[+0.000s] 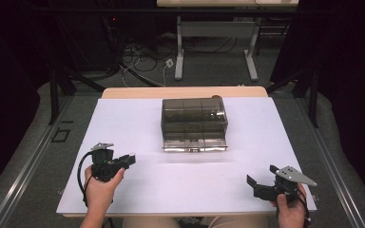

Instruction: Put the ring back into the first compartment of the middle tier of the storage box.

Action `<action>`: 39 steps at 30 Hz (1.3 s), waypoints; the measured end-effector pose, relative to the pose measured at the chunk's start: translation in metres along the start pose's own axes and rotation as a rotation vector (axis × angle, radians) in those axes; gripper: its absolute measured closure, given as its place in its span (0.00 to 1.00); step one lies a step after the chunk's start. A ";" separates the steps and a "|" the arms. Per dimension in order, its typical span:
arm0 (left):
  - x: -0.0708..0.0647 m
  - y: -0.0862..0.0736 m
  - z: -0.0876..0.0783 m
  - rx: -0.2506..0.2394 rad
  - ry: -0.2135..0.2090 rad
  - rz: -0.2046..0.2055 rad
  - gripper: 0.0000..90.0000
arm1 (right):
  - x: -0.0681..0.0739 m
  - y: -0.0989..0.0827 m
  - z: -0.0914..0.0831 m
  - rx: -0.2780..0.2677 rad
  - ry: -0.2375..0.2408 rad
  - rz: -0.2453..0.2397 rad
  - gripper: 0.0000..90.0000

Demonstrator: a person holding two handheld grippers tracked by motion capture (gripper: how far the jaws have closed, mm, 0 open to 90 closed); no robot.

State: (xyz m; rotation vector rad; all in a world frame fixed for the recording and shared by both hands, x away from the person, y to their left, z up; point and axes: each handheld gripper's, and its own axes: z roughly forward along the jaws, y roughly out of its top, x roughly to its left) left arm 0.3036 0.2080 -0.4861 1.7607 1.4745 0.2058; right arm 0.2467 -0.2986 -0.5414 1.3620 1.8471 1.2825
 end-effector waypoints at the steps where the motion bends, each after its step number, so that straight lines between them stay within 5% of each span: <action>1: 0.000 0.000 0.000 0.000 0.000 0.000 0.77 | 0.000 0.000 0.000 0.000 0.000 0.000 0.01; 25: -0.037 0.001 0.006 0.032 -0.037 0.124 0.77 | 0.001 -0.001 0.001 0.001 -0.001 -0.006 0.01; 39: -0.057 0.017 0.019 0.054 -0.039 0.183 0.77 | 0.002 -0.001 0.002 -0.008 -0.005 0.005 0.01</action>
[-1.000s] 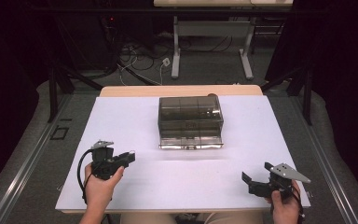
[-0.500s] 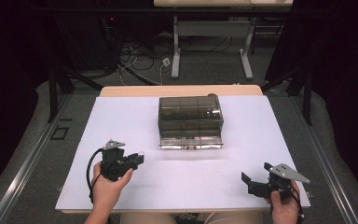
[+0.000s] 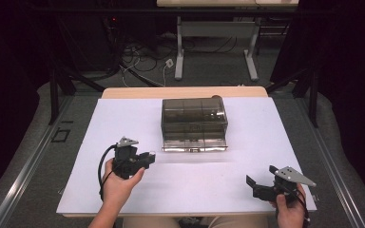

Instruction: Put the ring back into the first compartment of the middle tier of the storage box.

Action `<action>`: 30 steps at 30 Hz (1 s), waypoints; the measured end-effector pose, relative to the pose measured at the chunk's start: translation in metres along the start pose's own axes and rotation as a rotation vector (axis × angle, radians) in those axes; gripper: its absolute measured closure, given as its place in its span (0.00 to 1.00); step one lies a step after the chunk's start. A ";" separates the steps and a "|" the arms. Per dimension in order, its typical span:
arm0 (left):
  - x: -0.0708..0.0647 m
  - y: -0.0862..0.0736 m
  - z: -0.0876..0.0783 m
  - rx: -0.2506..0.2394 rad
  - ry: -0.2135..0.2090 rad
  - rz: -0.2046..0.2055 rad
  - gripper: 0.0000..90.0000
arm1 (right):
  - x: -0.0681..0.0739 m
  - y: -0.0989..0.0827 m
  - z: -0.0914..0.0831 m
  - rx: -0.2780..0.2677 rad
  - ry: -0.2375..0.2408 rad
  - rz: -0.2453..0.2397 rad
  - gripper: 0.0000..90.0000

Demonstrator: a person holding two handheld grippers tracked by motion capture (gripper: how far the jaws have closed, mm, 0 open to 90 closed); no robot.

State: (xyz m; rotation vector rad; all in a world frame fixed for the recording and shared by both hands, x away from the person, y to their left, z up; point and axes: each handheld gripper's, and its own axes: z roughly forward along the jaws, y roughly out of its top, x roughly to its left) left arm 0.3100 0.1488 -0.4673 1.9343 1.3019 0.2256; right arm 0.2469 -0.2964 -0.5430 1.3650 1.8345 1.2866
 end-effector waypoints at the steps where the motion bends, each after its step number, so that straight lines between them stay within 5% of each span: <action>1: 0.000 0.000 0.000 0.000 0.000 0.000 0.77 | 0.000 0.000 0.000 0.000 0.000 0.000 0.01; 15: -0.003 0.015 0.011 0.002 -0.012 0.012 0.77 | 0.001 0.000 0.001 0.015 0.007 -0.002 0.01; 16: -0.004 0.015 0.012 0.003 -0.012 0.011 0.77 | 0.002 -0.001 0.004 -0.019 -0.002 0.009 0.01; 19: -0.005 0.017 0.013 0.007 -0.011 0.014 0.77 | 0.001 0.000 0.000 0.023 0.003 0.003 0.01; 30: -0.009 0.034 0.025 0.021 0.017 0.042 0.77 | 0.000 0.000 0.001 0.018 0.004 -0.002 0.01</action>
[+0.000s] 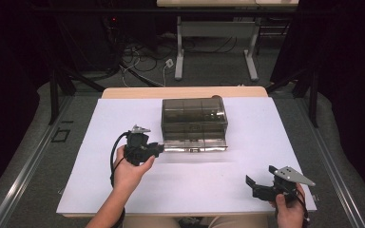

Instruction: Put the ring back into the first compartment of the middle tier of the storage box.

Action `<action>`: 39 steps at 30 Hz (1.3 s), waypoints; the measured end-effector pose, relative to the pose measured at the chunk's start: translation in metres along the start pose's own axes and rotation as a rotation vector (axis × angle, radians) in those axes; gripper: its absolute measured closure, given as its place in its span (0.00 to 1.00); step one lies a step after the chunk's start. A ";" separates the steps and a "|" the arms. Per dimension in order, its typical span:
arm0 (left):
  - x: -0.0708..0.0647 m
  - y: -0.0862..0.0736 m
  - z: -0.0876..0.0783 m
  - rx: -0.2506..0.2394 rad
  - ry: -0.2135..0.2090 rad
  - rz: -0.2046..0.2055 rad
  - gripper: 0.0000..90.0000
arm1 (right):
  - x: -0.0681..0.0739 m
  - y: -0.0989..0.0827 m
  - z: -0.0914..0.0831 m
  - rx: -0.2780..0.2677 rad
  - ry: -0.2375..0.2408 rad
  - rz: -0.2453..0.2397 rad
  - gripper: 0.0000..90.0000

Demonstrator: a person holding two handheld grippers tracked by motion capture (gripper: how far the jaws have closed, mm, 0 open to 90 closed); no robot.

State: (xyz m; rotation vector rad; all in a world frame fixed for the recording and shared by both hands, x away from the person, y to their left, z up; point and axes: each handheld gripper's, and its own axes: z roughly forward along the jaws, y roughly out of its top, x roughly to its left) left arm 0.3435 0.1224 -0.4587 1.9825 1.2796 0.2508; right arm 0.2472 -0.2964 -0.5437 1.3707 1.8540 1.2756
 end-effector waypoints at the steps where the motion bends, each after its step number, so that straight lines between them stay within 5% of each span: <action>1: 0.000 0.002 0.001 0.001 0.001 0.000 0.77 | 0.000 0.000 0.000 0.002 0.000 0.000 0.01; 39: 0.003 0.024 0.043 0.053 0.022 -0.046 0.77 | -0.002 0.001 0.000 -0.003 0.001 -0.006 0.01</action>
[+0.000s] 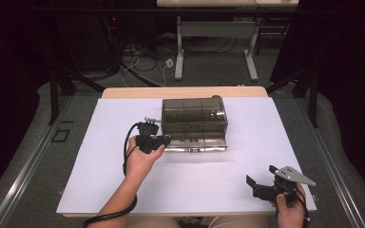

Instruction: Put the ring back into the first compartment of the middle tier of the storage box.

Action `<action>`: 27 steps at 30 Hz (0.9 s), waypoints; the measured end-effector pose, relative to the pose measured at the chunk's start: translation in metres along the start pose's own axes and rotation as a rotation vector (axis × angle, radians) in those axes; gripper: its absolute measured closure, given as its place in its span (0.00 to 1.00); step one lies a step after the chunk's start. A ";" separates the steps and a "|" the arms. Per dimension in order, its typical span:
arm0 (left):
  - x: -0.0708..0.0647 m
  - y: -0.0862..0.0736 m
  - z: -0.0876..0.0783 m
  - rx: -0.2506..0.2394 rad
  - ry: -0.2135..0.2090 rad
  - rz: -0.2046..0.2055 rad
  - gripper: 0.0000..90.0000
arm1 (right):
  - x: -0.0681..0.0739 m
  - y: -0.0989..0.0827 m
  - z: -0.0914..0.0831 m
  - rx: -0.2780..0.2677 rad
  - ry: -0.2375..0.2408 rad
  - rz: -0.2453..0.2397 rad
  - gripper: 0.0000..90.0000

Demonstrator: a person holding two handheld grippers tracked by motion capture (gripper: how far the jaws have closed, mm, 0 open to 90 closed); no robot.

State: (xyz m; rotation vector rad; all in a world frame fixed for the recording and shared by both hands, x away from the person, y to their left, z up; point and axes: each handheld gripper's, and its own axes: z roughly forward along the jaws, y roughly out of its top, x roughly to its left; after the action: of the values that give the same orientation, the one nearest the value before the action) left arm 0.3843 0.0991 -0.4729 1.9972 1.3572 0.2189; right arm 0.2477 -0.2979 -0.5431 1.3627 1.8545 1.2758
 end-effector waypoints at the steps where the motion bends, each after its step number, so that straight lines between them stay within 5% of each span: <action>1: 0.000 0.000 0.001 0.000 0.005 0.000 0.77 | 0.000 0.000 0.000 0.000 0.000 0.001 0.01; 27: -0.005 0.004 0.029 0.025 0.000 -0.023 0.77 | 0.000 0.000 0.000 0.003 0.001 0.002 0.01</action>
State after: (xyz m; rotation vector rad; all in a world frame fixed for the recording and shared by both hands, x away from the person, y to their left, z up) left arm 0.3995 0.0805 -0.4906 2.0011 1.3892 0.1921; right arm 0.2478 -0.2977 -0.5432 1.3664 1.8567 1.2756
